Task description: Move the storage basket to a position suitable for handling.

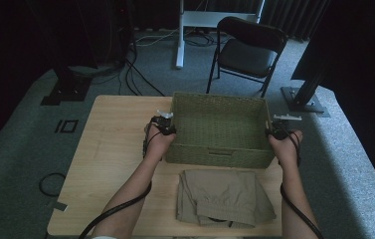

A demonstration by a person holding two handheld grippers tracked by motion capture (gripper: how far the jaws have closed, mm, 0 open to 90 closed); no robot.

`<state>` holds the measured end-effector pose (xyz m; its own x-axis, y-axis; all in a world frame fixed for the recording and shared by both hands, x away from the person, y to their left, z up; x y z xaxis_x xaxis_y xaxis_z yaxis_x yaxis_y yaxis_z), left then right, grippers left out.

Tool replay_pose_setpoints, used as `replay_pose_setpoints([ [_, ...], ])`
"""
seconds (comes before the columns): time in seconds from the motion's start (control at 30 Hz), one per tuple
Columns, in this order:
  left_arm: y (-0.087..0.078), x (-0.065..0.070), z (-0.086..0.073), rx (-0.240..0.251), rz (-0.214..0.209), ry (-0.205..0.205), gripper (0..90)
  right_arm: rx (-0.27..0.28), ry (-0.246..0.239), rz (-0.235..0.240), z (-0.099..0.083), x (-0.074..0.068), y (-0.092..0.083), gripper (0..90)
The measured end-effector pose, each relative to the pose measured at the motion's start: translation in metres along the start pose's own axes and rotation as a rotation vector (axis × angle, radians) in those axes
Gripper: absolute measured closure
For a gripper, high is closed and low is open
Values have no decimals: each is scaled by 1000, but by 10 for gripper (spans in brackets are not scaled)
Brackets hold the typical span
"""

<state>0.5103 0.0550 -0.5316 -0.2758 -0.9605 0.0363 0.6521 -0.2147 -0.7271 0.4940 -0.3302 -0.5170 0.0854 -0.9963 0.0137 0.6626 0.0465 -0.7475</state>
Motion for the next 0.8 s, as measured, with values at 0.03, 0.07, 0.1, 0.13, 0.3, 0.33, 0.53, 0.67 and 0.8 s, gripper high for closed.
replay_pose_setpoints([
  [0.03, 0, 0, 0, 2, -10, 0, 764, 0, -4, -1, 0, 0, 0, 791],
  [0.07, 0, 0, 1, 7, -24, 0, 741, -1, -9, -3, 0, 0, 0, 786],
  [0.1, 0, 0, 1, 7, -24, 0, 719, -2, -13, 0, 0, 0, 0, 779],
  [0.13, 0, 0, 2, 12, -48, -5, 689, 0, -15, 5, 0, 0, 0, 759],
  [0.3, -4, 2, 9, 31, -73, 30, 544, 4, -28, 27, 1, -3, 0, 629],
  [0.33, -5, 3, 10, 29, -84, 37, 535, 1, -25, 48, 2, -5, 1, 550],
  [0.53, -6, 5, 16, 28, -118, 137, 356, 41, -39, 47, 7, -5, 0, 416],
  [0.67, -9, 1, 22, 64, -122, 127, 292, 97, -39, 56, 10, -3, 1, 277],
  [0.8, -13, -1, 26, 88, -144, 143, 274, 90, -73, 83, 8, -3, 5, 160],
])
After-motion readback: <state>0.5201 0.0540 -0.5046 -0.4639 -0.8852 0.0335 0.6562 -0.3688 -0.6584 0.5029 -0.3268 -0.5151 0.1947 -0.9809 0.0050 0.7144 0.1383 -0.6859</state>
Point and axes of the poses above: each handheld gripper's, and its own axes: y roughly forward along the jaws, z roughly out of its top, x roughly to its right, the point moved 7 cm from there along y, roughly forward along the jaws, and after that the axes turned 5 degrees about -x, right-handed, at the moved point
